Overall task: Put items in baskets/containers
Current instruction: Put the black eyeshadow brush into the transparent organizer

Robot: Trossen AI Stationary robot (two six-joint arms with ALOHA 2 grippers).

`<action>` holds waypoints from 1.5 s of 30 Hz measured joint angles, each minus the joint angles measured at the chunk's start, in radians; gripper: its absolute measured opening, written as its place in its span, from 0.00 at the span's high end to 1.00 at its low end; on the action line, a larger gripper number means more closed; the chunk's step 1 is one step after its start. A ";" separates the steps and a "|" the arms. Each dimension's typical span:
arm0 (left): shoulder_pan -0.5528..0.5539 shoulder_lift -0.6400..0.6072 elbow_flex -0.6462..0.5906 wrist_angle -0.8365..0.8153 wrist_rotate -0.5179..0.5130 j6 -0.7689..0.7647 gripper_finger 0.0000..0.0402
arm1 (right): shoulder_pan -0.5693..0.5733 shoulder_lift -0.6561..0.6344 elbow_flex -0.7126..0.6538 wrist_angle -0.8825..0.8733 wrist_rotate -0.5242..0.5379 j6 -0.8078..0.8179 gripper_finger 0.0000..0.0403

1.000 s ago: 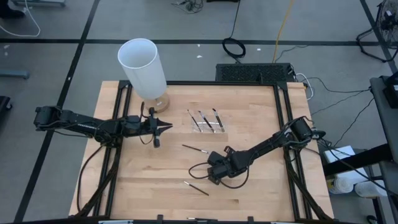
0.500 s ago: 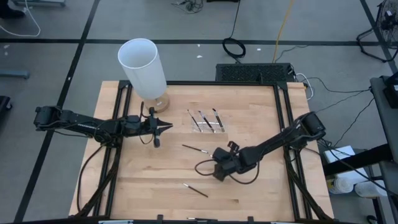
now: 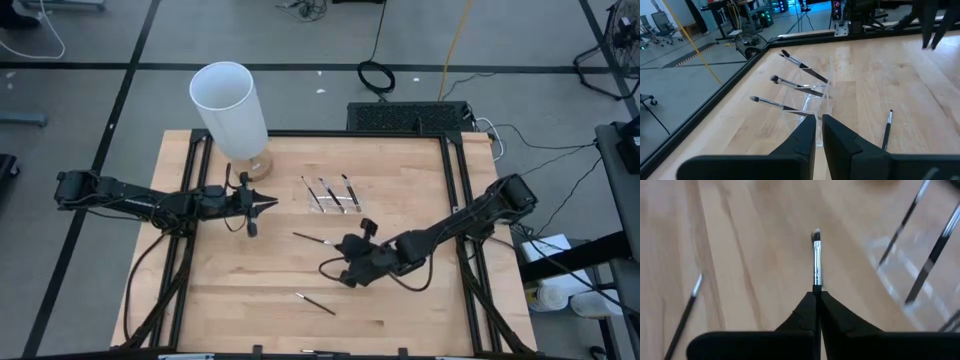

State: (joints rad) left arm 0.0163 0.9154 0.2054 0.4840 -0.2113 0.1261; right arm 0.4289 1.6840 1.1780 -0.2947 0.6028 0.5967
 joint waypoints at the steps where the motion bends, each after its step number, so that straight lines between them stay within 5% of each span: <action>1: 0.000 0.000 0.000 0.000 0.000 0.000 0.90 | -0.003 -0.004 0.000 0.028 0.017 -0.042 1.00; 12: 0.000 0.000 0.000 0.000 0.000 0.000 0.90 | -0.075 -0.008 -0.005 0.203 -0.039 -0.335 1.00; 19: 0.000 0.000 0.000 0.000 0.000 0.000 0.90 | -0.112 -0.016 -0.144 0.583 -0.185 -0.448 1.00; 28: 0.000 0.000 0.000 0.004 -0.001 0.000 0.90 | -0.146 -0.029 -0.340 0.904 -0.213 -0.503 1.00; 37: 0.000 0.000 0.000 0.003 -0.001 0.000 0.90 | -0.164 -0.123 -0.426 0.991 -0.100 -0.585 1.00; 45: 0.000 0.000 0.000 0.018 -0.001 0.000 0.90 | -0.330 -0.247 -0.451 1.010 -0.116 -0.724 1.00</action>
State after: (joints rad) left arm 0.0163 0.9150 0.2054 0.5021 -0.2119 0.1265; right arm 0.0987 1.4369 0.7274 0.7158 0.4870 -0.1272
